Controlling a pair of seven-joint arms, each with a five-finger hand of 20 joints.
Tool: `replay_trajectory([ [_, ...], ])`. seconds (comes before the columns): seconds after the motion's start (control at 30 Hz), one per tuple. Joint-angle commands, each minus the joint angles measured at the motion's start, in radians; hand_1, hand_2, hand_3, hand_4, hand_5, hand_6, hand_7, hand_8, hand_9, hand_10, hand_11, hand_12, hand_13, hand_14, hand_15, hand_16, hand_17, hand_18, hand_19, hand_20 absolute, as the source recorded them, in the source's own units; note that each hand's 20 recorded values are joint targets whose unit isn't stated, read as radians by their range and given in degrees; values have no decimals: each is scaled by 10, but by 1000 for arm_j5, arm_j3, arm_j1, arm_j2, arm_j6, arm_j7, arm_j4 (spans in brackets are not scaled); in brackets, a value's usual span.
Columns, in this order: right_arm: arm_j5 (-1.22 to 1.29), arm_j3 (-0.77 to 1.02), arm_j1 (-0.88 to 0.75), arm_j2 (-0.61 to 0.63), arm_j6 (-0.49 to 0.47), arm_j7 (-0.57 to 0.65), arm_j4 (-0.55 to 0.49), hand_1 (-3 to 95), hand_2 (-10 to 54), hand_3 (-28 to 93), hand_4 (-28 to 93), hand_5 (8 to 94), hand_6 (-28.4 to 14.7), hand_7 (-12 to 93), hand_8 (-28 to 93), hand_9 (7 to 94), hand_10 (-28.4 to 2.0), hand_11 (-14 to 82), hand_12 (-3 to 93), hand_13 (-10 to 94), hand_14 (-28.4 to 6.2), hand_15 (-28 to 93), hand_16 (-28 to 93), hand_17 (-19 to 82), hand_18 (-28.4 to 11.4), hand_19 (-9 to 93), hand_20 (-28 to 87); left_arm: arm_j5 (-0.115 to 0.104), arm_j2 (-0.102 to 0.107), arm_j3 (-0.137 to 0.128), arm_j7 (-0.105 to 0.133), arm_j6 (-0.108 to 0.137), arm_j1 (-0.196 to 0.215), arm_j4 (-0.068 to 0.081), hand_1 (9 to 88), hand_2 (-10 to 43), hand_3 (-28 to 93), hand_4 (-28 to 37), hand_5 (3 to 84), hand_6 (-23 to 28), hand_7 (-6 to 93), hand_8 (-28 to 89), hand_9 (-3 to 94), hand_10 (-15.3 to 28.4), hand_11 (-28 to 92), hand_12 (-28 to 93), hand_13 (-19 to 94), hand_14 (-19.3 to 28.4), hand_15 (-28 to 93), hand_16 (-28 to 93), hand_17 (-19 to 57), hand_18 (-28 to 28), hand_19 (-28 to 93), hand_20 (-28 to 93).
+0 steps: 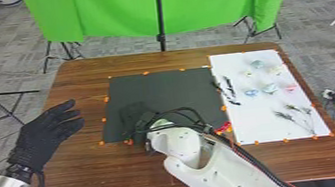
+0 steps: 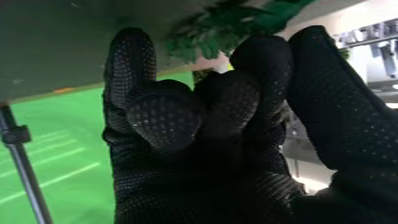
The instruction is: Arrange flowers
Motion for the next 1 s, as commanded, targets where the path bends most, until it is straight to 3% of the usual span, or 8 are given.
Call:
replay_trajectory([
  [0.03,3,-10,-19,17,19,48,3,315,-95,864,-276,714,-19,689,64,859,-93,602,332,839,-67,688,304,362,-152,773,263,34,-5,4,3,-3,15,3,242,4,758,-283,328,53,281,-144,284,140,370,139,222,166,556,-62,-94,233,549,96],
  [0.13,47,19,-22,16,4,36,-17,280,-80,869,-278,709,-19,711,-70,847,-99,603,337,822,-72,698,304,351,-154,769,273,10,-3,8,30,14,28,0,242,4,758,-283,328,53,281,-143,284,140,370,139,222,165,556,-61,-94,232,548,96],
  [0.23,48,25,-19,31,21,22,-44,258,-63,867,-267,709,-20,734,-194,841,-103,605,336,810,-81,708,302,343,-158,766,276,27,-14,4,29,7,30,-3,241,4,759,-283,328,53,281,-143,283,140,371,139,222,166,556,-62,-94,233,549,96],
  [0.37,70,22,-2,60,61,39,-84,215,-40,854,-266,707,-22,738,-210,839,-104,607,336,804,-86,712,303,335,-162,767,280,25,-15,-10,51,16,60,-12,241,4,757,-283,328,53,282,-144,284,139,371,138,222,166,556,-61,-94,233,549,96],
  [0.57,105,26,28,129,118,67,-144,191,-29,839,-271,687,-28,712,-217,813,-114,601,339,772,-95,717,302,318,-170,766,289,38,-39,-20,48,7,63,-15,241,4,758,-283,328,53,282,-144,284,140,372,138,223,166,556,-61,-94,233,549,96],
  [0.63,133,52,34,172,99,64,-175,184,-21,835,-271,682,-29,711,-215,808,-114,600,338,768,-96,717,300,315,-171,765,291,26,-50,-27,50,5,70,-19,242,4,758,-283,328,53,282,-144,284,141,372,138,222,166,556,-61,-94,233,549,95],
  [0.83,280,232,-65,371,141,104,-310,175,-3,828,-272,665,-34,709,-211,793,-112,600,335,748,-99,714,294,308,-171,759,295,46,-74,-49,54,17,97,-37,241,4,759,-283,329,53,281,-143,284,140,371,138,222,165,556,-62,-94,232,549,95],
  [1.0,393,445,-238,488,291,199,-416,211,41,820,-279,609,-39,654,-230,721,-127,596,338,664,-114,727,300,273,-179,755,319,49,-91,-53,59,29,108,-43,242,4,759,-283,328,53,281,-144,284,141,372,138,223,166,557,-62,-93,232,549,96],
])
